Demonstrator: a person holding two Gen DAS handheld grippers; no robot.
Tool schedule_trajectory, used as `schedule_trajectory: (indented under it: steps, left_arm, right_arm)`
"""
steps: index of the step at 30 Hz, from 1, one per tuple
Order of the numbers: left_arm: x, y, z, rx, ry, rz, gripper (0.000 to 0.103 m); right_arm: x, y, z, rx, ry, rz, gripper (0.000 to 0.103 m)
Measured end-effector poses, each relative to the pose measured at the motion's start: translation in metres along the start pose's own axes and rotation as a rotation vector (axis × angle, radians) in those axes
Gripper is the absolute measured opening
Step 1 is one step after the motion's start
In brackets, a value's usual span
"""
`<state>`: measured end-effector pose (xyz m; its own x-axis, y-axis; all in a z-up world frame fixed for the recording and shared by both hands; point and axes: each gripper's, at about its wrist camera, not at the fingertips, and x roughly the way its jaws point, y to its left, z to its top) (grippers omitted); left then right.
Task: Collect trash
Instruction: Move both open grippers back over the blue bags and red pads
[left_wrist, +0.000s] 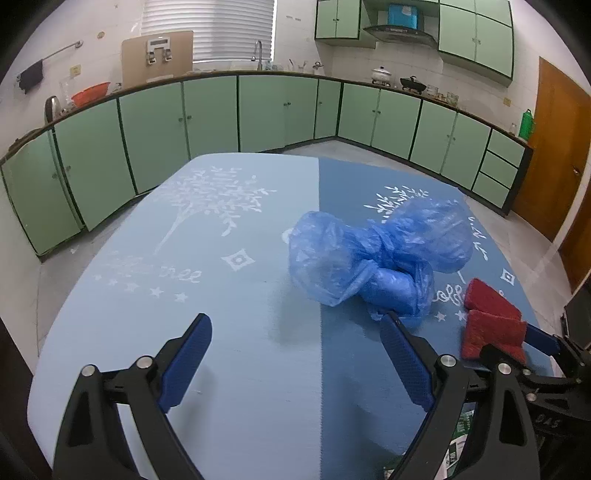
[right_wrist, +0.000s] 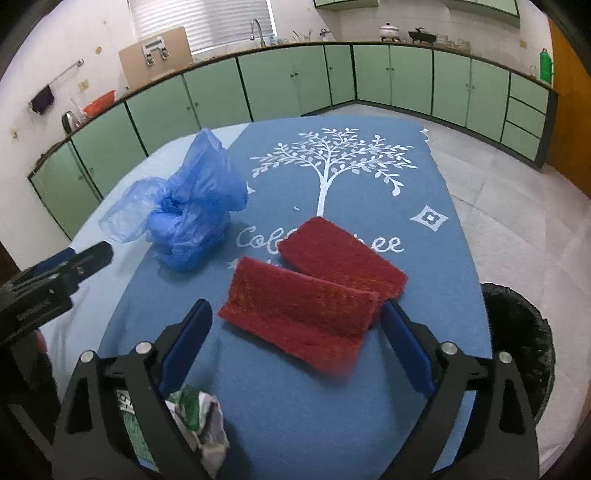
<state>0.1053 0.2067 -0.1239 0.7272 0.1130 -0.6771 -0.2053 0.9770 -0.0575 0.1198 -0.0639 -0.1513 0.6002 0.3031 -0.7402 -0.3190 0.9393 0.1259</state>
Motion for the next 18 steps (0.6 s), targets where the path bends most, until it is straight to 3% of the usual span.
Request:
schedule_trajectory:
  steps: [11, 16, 18]
  left_arm:
    - [0.003, 0.009, -0.001, -0.022, 0.005, -0.008, 0.09]
    - [0.004, 0.011, -0.002, -0.023, 0.007, -0.013, 0.09]
    - [0.004, 0.01, -0.002, -0.022, 0.008, -0.013, 0.09]
  right_arm:
    - [0.01, 0.013, 0.001, -0.015, 0.024, -0.113, 0.093]
    - [0.005, 0.007, -0.001, 0.008, 0.007, -0.105, 0.084]
    - [0.002, 0.004, -0.001, 0.015, 0.0, -0.105, 0.075]
